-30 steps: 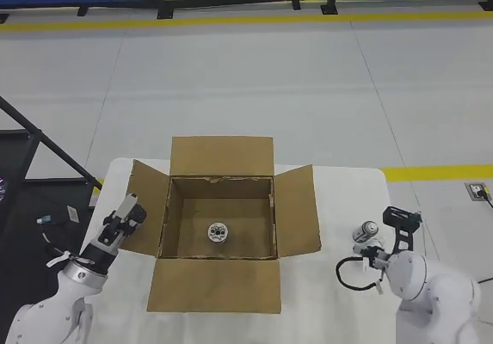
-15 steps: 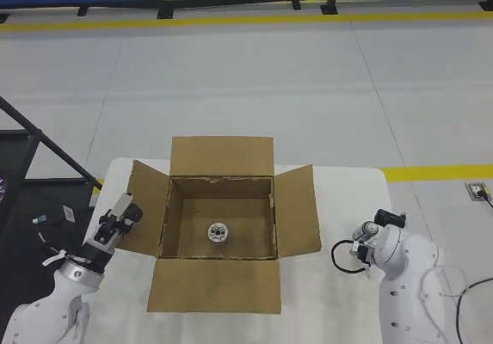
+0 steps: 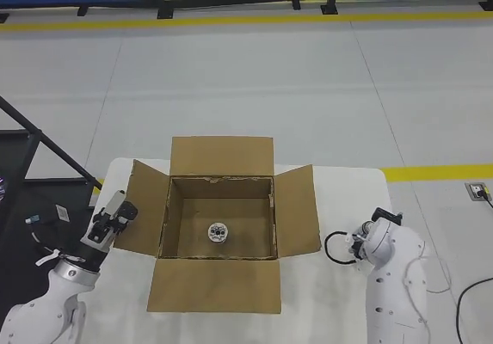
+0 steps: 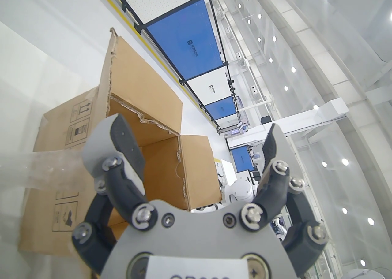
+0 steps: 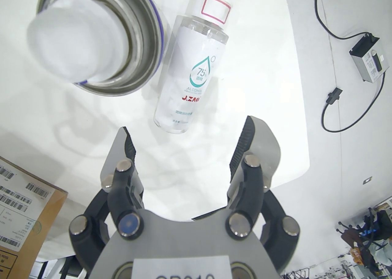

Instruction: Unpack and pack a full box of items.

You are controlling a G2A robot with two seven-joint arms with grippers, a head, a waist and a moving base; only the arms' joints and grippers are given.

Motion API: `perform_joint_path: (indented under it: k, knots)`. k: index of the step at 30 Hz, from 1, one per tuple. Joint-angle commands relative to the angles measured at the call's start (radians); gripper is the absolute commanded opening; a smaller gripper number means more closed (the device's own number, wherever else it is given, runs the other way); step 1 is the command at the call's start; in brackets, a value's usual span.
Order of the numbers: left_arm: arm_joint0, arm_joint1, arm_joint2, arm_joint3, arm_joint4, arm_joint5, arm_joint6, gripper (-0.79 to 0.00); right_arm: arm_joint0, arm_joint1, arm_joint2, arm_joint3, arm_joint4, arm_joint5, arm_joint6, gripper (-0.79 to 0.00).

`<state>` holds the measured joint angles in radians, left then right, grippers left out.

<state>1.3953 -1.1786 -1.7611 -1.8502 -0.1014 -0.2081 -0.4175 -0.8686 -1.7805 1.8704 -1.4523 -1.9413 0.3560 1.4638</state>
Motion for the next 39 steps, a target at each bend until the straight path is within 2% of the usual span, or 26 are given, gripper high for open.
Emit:
perform_joint_path:
  k: [1, 6, 10, 12, 16, 20, 26, 31, 35, 37, 38, 39]
  knots:
    - [0.001, 0.001, -0.003, 0.000, -0.003, 0.000, 0.001, 0.000, 0.002, -0.011, 0.004, 0.009, -0.019, 0.024, -0.023, -0.108]
    - [0.003, 0.002, -0.006, -0.002, -0.005, -0.001, 0.003, 0.000, -0.004, -0.037, 0.007, 0.010, -0.053, 0.080, -0.080, -0.108]
    - [0.003, 0.003, -0.005, -0.005, -0.005, -0.001, 0.005, 0.000, -0.025, -0.058, 0.003, -0.040, -0.040, 0.138, -0.137, -0.142]
    - [0.003, 0.004, -0.005, -0.006, -0.002, 0.000, 0.004, 0.000, -0.044, -0.066, -0.005, -0.087, -0.036, 0.150, -0.149, -0.095]
    - [0.006, 0.005, -0.001, -0.009, 0.002, 0.001, 0.006, 0.000, -0.068, -0.075, -0.025, -0.213, 0.020, 0.113, -0.115, -0.055]
    - [0.009, 0.005, 0.003, -0.016, 0.006, 0.001, 0.009, 0.000, -0.062, -0.074, -0.052, -0.267, 0.043, 0.064, -0.100, -0.062]
    - [0.024, 0.006, -0.003, -0.023, 0.005, -0.006, 0.021, 0.000, 0.016, -0.065, -0.043, -0.164, 0.061, 0.041, -0.108, -0.083]
    - [0.044, 0.007, -0.018, -0.028, -0.001, -0.009, 0.036, 0.000, 0.080, -0.048, 0.005, -0.027, 0.037, 0.038, -0.131, -0.065]
    - [0.049, 0.007, -0.019, -0.033, -0.001, -0.008, 0.041, 0.000, 0.097, -0.039, 0.028, 0.024, 0.062, 0.036, -0.177, -0.151]
    - [0.047, 0.008, -0.016, -0.038, 0.005, -0.003, 0.042, 0.000, 0.097, -0.036, 0.038, 0.037, 0.075, 0.036, -0.196, -0.259]
    - [0.046, 0.008, -0.015, -0.042, 0.009, -0.002, 0.043, 0.000, 0.097, -0.034, 0.042, 0.041, 0.079, 0.037, -0.205, -0.400]
    - [0.045, 0.008, -0.013, -0.044, 0.010, -0.001, 0.044, 0.000, 0.096, -0.032, 0.046, 0.044, 0.084, 0.039, -0.214, -0.434]
